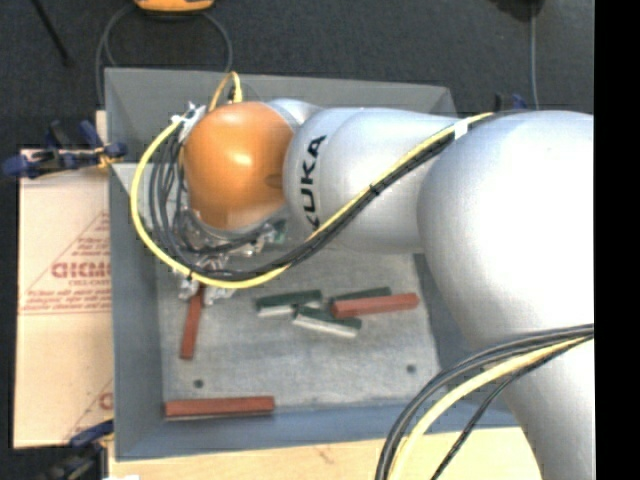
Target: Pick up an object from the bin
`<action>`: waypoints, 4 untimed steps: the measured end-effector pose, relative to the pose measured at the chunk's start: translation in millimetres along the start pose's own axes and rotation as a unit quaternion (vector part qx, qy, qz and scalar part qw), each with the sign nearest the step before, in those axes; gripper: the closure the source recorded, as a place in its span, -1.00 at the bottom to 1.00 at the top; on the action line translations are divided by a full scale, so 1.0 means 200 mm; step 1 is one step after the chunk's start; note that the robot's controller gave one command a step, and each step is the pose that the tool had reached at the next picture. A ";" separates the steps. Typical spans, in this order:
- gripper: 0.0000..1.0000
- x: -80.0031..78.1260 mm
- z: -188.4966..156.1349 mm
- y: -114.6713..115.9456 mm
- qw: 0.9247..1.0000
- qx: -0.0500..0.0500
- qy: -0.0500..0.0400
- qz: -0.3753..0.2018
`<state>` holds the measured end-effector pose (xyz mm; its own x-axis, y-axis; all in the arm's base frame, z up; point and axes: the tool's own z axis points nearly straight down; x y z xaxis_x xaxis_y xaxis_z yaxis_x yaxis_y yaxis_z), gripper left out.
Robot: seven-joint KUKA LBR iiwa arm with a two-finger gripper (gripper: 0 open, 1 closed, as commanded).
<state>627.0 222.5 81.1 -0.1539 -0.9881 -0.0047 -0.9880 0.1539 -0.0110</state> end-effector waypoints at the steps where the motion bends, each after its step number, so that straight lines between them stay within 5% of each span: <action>1: 1.00 0.00 -0.03 0.00 1.000 -0.002 0.000 0.001; 4: 1.00 0.00 -0.26 0.00 1.000 -0.007 0.003 0.002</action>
Offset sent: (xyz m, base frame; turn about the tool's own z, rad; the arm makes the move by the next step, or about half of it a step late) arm -0.0001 -0.0001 0.0544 0.0000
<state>625.6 221.8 132.6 -0.1576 -0.9875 0.0009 -0.9875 0.1576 0.0030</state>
